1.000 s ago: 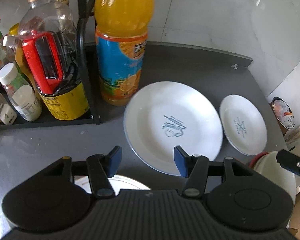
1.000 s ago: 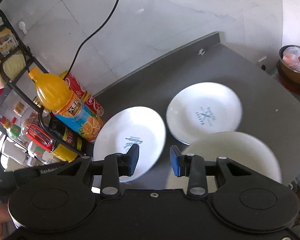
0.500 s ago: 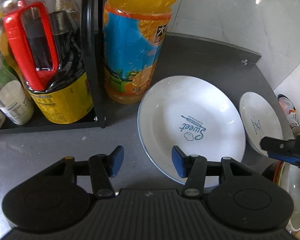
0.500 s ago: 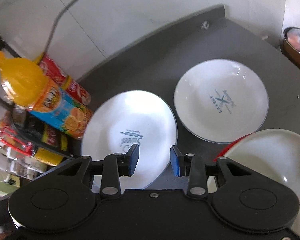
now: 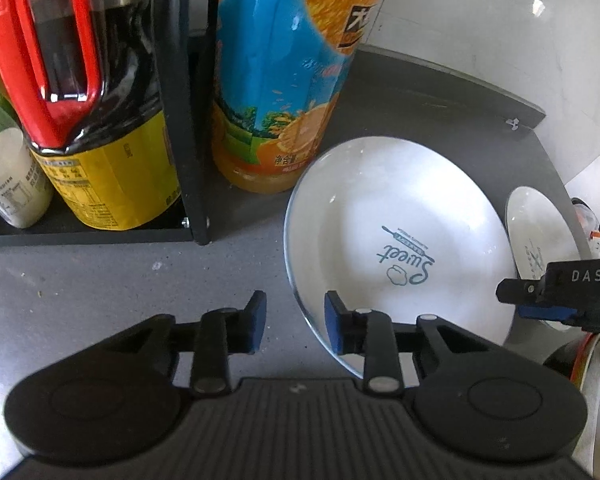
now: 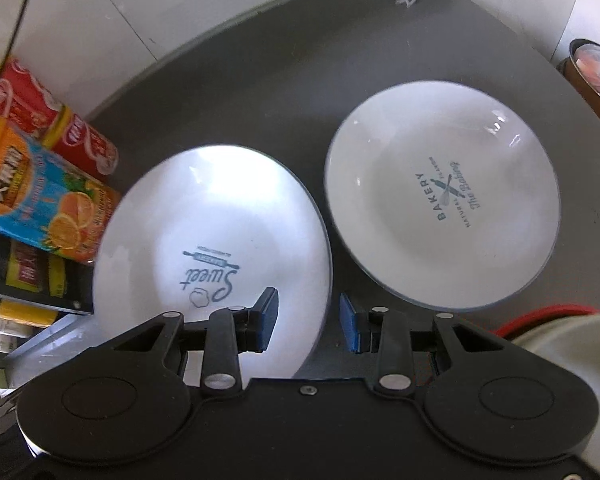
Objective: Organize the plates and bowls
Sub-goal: 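Close both grippers on the rim of the 'Sweet' plate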
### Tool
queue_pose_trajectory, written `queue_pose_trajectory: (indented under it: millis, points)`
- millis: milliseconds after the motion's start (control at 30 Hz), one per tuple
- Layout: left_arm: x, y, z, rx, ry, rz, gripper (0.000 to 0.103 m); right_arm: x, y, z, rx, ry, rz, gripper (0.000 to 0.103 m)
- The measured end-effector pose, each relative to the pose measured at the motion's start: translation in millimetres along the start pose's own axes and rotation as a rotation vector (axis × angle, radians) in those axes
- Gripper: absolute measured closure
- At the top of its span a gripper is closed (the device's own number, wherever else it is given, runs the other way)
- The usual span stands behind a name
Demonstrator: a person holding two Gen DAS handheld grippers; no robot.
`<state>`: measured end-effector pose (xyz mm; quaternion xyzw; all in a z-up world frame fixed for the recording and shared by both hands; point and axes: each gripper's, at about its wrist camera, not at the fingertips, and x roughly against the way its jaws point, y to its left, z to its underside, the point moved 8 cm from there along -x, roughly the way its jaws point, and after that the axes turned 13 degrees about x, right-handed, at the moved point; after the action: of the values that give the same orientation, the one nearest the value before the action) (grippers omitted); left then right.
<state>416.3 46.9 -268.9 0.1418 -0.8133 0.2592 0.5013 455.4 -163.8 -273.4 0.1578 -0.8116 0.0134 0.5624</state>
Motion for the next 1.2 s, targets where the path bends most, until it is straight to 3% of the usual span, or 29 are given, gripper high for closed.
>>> queue_pose_trajectory:
  millis: [333, 500, 1200]
  points:
    - [-13, -3, 0, 0.052, 0.004, 0.002, 0.083, -26, -5, -4, 0.003, 0.069, 0.017, 0.069]
    - [-20, -4, 0, 0.078, 0.021, 0.013, 0.087, -37, -8, -4, -0.024, 0.082, -0.008, 0.075]
    - [-1, 9, -4, 0.162, 0.006, 0.017, 0.089, 1, -4, 0, 0.042, -0.053, -0.084, 0.093]
